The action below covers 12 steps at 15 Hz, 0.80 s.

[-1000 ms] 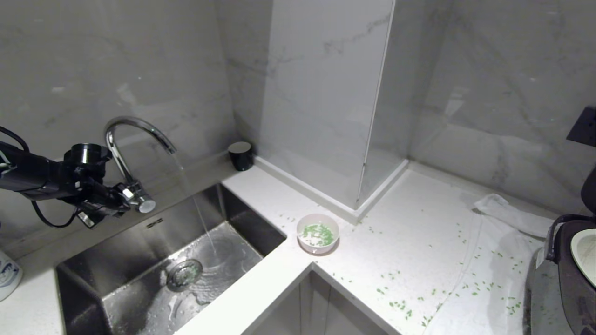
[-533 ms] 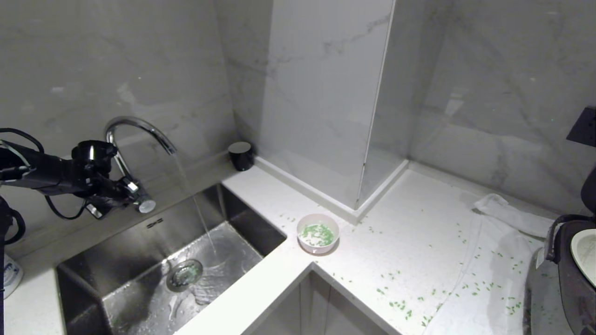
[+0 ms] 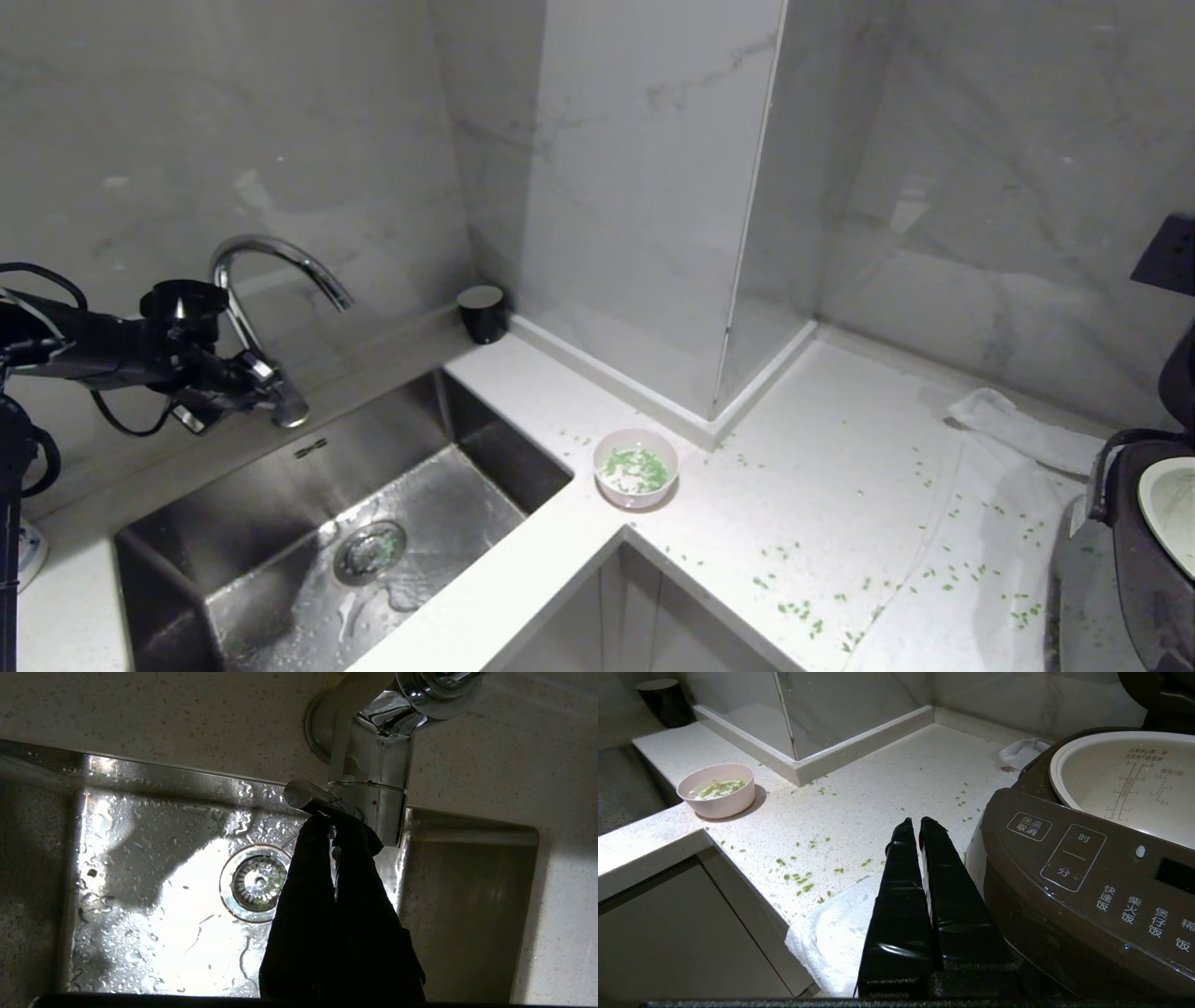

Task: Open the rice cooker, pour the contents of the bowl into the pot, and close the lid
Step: Turn off the tap

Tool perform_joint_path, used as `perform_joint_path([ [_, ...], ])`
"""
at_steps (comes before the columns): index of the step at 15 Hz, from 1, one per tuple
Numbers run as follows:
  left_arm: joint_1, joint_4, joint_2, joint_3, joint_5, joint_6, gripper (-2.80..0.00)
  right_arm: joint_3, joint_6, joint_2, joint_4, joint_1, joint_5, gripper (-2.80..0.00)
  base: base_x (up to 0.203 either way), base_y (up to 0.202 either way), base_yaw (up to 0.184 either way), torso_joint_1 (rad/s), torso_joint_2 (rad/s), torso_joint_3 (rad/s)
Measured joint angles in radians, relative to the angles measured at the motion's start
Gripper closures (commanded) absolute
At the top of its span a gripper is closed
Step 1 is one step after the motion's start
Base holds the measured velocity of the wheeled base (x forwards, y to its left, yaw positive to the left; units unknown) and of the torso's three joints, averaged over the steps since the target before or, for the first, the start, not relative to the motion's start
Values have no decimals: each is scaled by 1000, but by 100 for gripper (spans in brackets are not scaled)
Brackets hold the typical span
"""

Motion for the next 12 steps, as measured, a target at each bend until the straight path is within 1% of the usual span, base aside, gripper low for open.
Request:
perform_joint_path([
  [3, 4, 2, -5, 6, 1, -16, 0, 0, 0, 0, 0, 0, 0, 0, 0, 0, 0, 0, 0, 0],
  [5, 4, 15, -38, 49, -4, -18, 0, 0, 0, 0, 0, 0, 0, 0, 0, 0, 0, 0, 0, 0],
  [7, -2, 29, -104, 137, -43, -19, 0, 0, 0, 0, 0, 0, 0, 0, 0, 0, 0, 0, 0, 0],
  [9, -28, 30, -194, 251, -103, -19, 0, 0, 0, 0, 0, 0, 1, 0, 0, 0, 0, 0, 0, 0],
  [10, -46, 31, -238, 302, -120, -19, 0, 0, 0, 0, 0, 0, 0, 0, 0, 0, 0, 0, 0, 0],
  [12, -90, 31, -323, 389, -132, -19, 0, 0, 0, 0, 0, 0, 0, 0, 0, 0, 0, 0, 0, 0],
])
